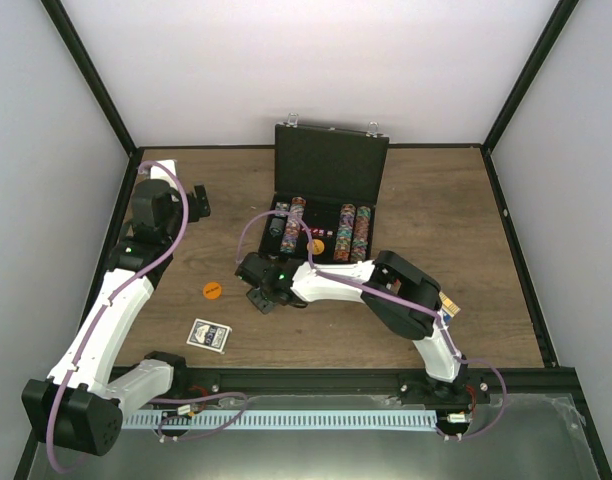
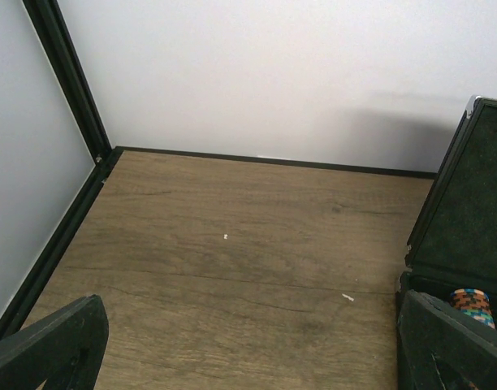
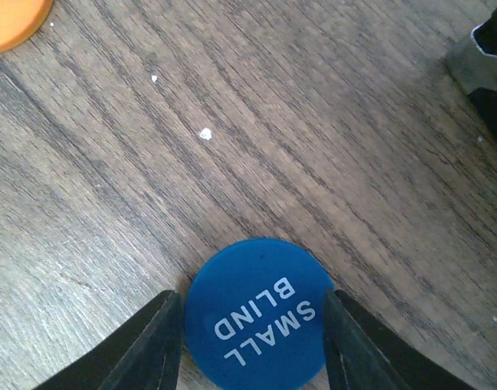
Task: Pack up texas hold em set
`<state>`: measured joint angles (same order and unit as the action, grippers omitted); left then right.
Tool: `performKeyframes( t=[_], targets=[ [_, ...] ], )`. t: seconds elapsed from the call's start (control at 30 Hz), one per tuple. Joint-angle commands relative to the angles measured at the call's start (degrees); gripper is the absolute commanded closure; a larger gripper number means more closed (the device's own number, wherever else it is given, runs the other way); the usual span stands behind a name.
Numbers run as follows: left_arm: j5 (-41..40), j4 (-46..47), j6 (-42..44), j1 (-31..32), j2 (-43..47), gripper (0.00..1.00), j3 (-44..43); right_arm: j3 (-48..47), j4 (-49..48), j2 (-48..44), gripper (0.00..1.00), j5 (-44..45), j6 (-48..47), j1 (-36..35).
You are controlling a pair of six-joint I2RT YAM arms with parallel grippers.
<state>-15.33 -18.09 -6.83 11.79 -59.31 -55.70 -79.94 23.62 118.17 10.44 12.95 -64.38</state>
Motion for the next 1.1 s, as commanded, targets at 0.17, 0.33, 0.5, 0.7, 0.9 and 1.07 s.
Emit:
performKeyframes(
  t=[0.17, 0.33, 0.5, 0.7, 0.9, 1.07],
  targets=[
    [0.2, 1.3, -0.2, 0.1, -0.1, 0.00, 0.2, 0.8, 0.7, -0.3, 0.57, -1.3, 1.6, 0.3],
    [0.3, 1.3, -0.2, 0.1, -0.1, 0.00, 0.3, 0.8, 1.2, -2.5, 0.57, -0.7, 1.8, 0.7],
    [0.2, 1.3, -0.2, 0.1, -0.3, 0.00, 0.2, 0.6, 1.0, -4.3, 0.49, -2.1, 1.9, 2.0],
    [0.3, 1.3, -0.2, 0.2, -0.4, 0.00, 0.2, 0.5, 0.9, -3.0, 0.31, -4.2, 1.0, 2.5],
    [0.4, 1.3, -0.2, 0.2, -0.7, 0.00, 0.2, 0.0, 1.8, -0.8, 0.25, -5.5, 0.5, 2.5],
    [0.5, 1.3, -0.2, 0.2, -0.8, 0.00, 0.2, -0.9, 3.4, 1.0, 0.26, -4.9, -0.5, 2.4]
  ],
)
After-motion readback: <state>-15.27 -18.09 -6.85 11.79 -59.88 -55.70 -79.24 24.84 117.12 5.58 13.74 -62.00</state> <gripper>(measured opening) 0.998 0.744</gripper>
